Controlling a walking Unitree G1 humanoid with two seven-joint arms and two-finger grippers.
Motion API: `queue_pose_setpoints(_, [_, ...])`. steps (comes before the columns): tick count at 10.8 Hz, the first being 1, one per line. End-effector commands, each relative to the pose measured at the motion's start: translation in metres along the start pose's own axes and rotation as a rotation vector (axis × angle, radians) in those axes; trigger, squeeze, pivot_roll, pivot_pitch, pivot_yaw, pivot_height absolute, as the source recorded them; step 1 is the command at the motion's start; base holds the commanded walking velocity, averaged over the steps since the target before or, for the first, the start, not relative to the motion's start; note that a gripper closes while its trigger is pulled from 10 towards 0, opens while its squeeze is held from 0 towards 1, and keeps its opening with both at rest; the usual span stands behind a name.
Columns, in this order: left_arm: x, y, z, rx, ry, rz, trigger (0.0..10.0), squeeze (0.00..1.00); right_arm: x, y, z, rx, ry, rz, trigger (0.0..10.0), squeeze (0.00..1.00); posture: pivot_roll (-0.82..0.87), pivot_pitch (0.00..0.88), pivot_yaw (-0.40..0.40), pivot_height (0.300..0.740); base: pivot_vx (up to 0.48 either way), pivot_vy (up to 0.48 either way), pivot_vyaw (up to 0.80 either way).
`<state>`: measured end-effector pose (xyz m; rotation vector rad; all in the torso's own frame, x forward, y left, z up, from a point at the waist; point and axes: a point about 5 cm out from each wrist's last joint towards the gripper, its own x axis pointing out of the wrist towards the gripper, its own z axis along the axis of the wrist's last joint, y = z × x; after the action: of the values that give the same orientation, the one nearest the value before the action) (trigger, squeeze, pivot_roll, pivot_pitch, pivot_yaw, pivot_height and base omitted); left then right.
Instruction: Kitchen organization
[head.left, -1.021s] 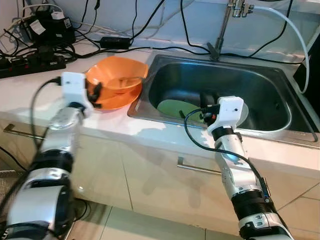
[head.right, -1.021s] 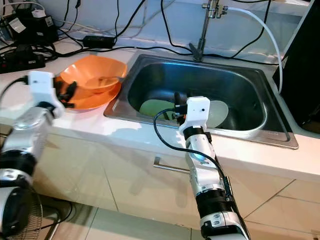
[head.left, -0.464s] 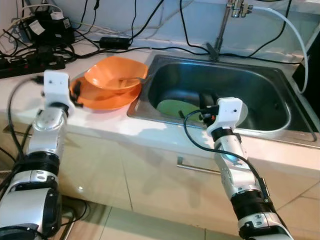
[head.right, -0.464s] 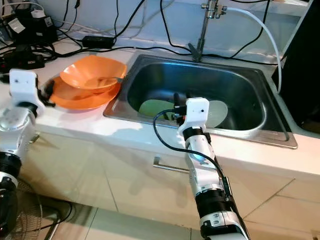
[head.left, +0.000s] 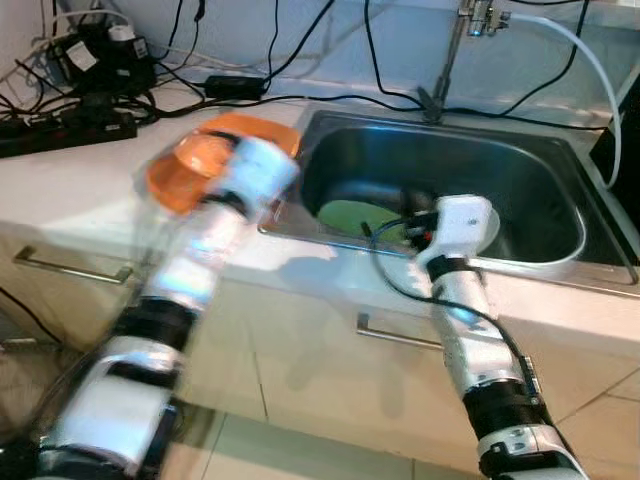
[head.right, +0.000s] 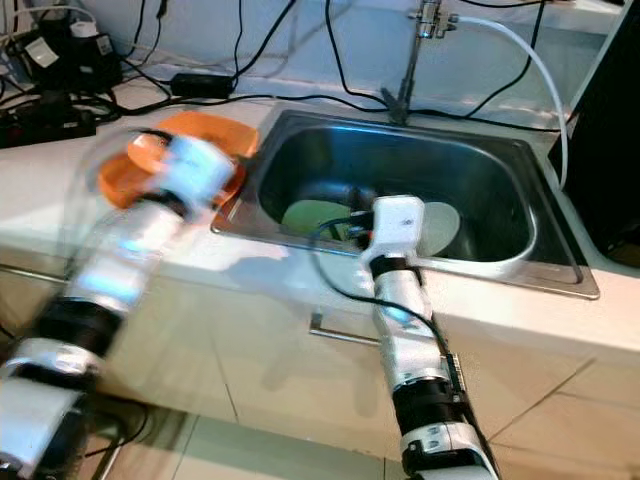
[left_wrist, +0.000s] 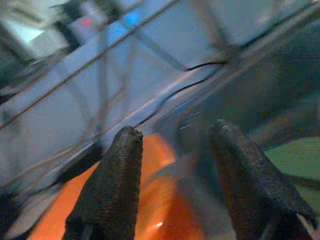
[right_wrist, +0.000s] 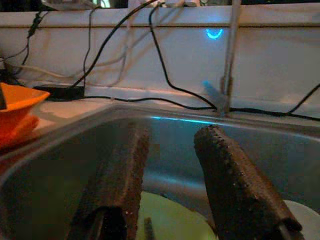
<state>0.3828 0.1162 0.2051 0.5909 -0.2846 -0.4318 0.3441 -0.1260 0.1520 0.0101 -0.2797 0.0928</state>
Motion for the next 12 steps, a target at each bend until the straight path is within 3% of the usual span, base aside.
queue_pose_setpoints(1, [0.005,-0.005,0.003,0.029,0.005,-0.041,10.0,1.00,0.002,0.000,0.004,0.005,-0.020,-0.008,10.0,0.00,0.15,0.017,0.024,0.740,0.000,0.000,0.00])
queue_pose_setpoints(2, [0.011,-0.010,0.005,0.051,0.010,-0.062,10.0,0.00,0.000,0.001,0.003,0.006,-0.021,-0.012,10.0,0.00,0.15,0.030,0.035,0.740,0.000,0.000,0.00])
queue_pose_setpoints(5, [0.027,-0.002,0.022,0.104,-0.013,-0.008,10.0,0.00,-0.009,0.000,0.001,0.012,-0.017,-0.030,10.0,0.00,0.13,0.060,0.050,0.740,0.000,0.000,0.00])
queue_pose_setpoints(7, [0.029,0.005,0.027,0.113,-0.029,0.012,10.0,0.00,-0.014,-0.001,-0.001,0.012,-0.010,-0.039,10.0,0.00,0.13,0.079,0.054,0.740,0.000,0.000,0.00])
queue_pose_setpoints(12, [0.034,0.007,0.017,0.074,0.054,0.049,10.0,0.00,-0.030,-0.004,-0.005,0.007,0.016,-0.056,10.0,0.00,0.11,0.120,0.071,0.740,0.000,0.000,0.00])
